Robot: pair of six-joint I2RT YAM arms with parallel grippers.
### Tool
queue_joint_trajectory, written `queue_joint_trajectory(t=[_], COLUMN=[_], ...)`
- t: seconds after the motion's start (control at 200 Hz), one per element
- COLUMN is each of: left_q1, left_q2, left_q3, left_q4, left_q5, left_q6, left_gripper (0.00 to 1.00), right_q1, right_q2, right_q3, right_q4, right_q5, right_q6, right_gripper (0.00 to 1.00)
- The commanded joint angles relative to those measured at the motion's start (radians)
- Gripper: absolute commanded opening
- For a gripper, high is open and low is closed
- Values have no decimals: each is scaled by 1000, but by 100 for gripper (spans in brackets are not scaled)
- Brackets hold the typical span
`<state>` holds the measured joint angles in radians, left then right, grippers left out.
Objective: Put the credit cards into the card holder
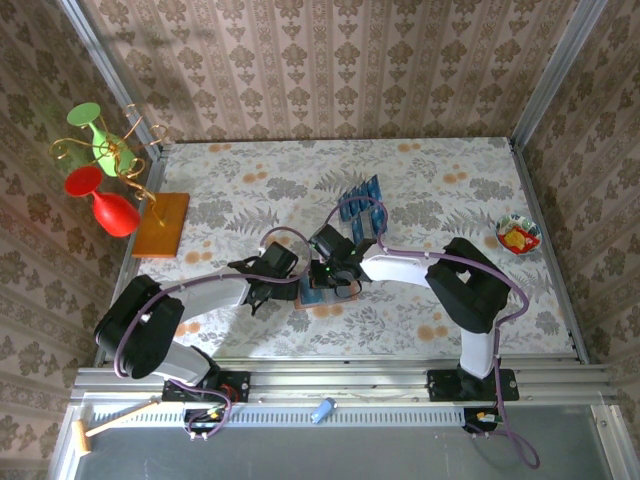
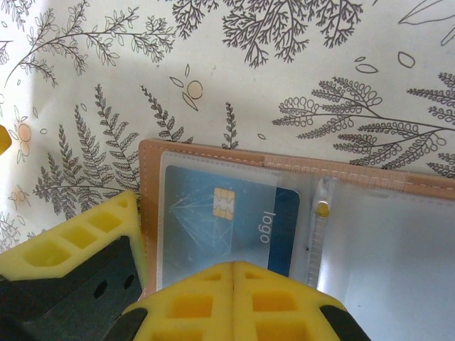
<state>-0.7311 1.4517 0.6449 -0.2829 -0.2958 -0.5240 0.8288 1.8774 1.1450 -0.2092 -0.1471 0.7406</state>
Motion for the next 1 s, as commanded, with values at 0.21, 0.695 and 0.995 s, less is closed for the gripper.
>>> queue_joint_trajectory(t=[0.21,0.695,0.995], left_q1=[45,77,84], left_q2=[-70,-88,-90], left_q3=[18,7,9], left_q4=[-67,-76,-74], left_q5=[-11,-4,0], left_q6=[30,40,49], left_gripper=[100,100,100], right_q1=[-30,-13,13], right_q2=[-87,-48,-5], right_q3=[-63,-107,-72], right_q4=[-32,27,65], right_q5=[36,28,-3], right_q6=[-7,28,68], right_gripper=[7,7,6])
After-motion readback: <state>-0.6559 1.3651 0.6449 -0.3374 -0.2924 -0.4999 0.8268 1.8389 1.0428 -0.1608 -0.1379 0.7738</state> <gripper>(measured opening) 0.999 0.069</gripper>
